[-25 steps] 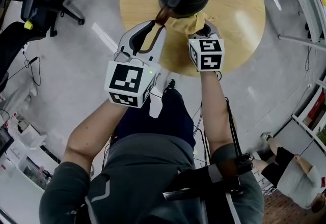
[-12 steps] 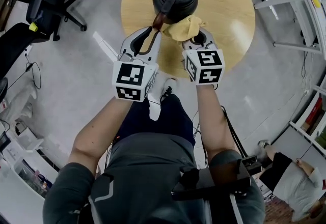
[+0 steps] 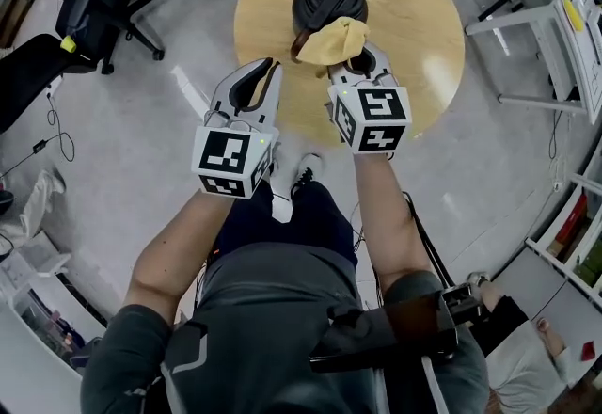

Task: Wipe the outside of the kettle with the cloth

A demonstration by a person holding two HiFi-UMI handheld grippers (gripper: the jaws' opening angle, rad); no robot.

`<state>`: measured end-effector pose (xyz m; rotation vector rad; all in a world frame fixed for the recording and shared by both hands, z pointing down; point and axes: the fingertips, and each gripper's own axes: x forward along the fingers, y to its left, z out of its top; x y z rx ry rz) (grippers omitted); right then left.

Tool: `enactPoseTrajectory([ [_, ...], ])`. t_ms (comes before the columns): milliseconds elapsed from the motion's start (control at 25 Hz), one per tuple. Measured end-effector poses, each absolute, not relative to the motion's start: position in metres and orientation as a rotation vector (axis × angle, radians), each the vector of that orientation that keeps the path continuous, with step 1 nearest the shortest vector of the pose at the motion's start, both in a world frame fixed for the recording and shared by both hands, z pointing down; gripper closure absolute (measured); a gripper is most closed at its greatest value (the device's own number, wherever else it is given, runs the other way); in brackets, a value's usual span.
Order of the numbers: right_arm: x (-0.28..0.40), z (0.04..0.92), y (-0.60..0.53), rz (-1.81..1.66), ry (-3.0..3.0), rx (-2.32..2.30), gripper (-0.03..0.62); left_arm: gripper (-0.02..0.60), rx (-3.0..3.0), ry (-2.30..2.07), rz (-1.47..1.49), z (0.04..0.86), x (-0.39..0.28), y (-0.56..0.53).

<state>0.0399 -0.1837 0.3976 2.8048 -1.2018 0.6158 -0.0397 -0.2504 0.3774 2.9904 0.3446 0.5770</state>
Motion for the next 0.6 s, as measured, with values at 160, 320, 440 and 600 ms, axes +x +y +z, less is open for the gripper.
enactPoseTrajectory([
  [160, 0.038, 0.401, -0.184, 0.527, -1.181, 2.824, 0.530, 0.551, 2.967, 0.333, 0.573, 0.386, -0.043, -0.257],
  [320, 0.032, 0.410, -0.185, 0.465, -1.175, 2.816, 0.531, 0.555, 2.952, 0.336, 0.582, 0.400, -0.048, -0.255],
  [440, 0.026, 0.425, -0.189, 0.476, -1.182, 2.790, 0.531, 0.555, 2.950, 0.337, 0.585, 0.409, -0.050, -0.255],
  [600, 0.020, 0.474, -0.194, 0.645, -1.196, 2.751, 0.531, 0.555, 2.944, 0.337, 0.609, 0.420, -0.056, -0.255],
])
